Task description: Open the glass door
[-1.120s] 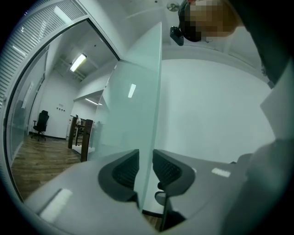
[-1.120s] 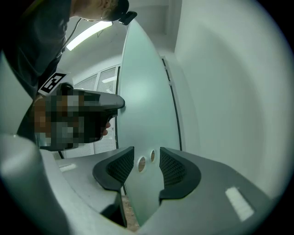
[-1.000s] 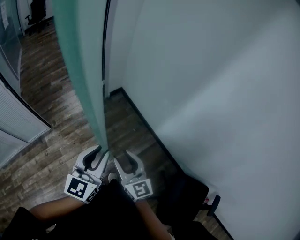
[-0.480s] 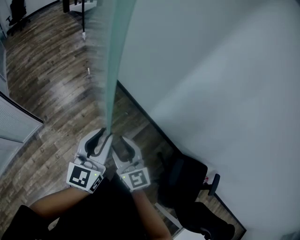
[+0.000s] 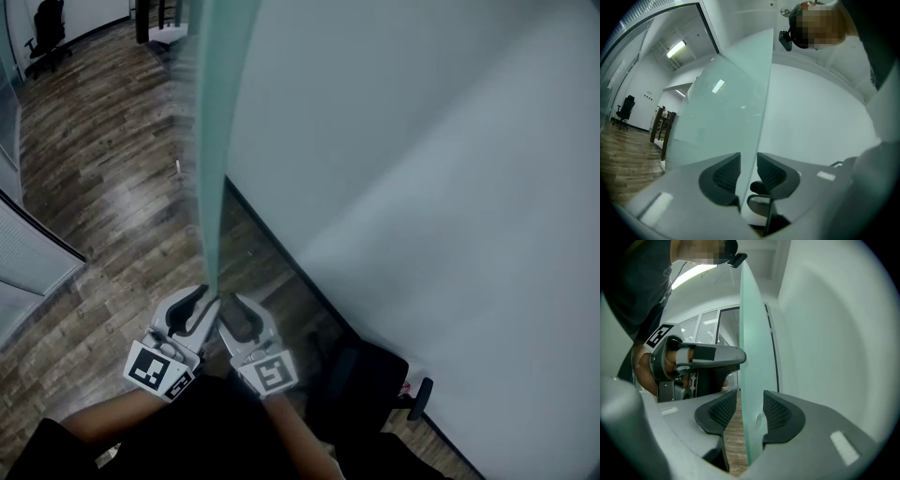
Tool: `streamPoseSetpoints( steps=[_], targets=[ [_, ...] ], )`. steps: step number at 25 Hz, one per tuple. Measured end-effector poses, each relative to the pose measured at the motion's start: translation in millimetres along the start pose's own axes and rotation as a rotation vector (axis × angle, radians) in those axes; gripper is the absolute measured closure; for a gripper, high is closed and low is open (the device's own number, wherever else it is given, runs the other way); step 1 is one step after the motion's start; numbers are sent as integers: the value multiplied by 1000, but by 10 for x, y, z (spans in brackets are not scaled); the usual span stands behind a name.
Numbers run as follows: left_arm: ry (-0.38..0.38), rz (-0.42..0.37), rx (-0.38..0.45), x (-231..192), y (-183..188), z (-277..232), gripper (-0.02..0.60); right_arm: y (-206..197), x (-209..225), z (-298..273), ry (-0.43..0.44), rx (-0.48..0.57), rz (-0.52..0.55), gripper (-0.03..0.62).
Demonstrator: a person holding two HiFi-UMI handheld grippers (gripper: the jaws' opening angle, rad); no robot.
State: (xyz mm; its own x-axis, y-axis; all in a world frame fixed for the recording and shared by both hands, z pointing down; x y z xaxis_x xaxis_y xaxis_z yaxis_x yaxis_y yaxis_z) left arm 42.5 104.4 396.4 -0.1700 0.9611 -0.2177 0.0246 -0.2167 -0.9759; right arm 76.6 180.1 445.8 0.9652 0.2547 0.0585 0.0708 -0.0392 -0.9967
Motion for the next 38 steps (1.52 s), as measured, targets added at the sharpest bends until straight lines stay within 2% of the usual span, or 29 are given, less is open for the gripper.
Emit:
streamPoseSetpoints(
  steps=[4,10,17,21,27,38],
  targets=[
    [6,-5,1,47,32,-41,476,75,14,-4,33,-13,13,436],
    [13,2,46,75,13,-138,477,73,81,-42,23,-66,-13,456],
    [24,-3,16,135,-50,-334,477,42,307,-43,13,-34,-26,501],
    [20,-5,4,155,-51,-430,477,44,388,-44,0,-32,12,540],
    [-12,-27,10,184,-109,-525,483,-7,517,-2,-12,-41,26,540],
    [5,-14,12,294,-122,-529,486,83,670,113,-31,-32,24,543]
  ],
)
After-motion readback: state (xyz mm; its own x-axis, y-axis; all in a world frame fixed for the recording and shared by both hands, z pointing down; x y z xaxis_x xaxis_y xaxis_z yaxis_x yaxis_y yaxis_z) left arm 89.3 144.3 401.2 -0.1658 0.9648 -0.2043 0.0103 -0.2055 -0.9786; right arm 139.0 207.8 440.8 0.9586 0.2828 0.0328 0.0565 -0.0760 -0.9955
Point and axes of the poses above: the fingertips, and each gripper's own axes: z backward along the fingers, x to its right, y out of its top, the point moved 5 cm from there along z, backward along the fingers, and after that the axes turned 2 degrees about -x, right-handed, at the moved point
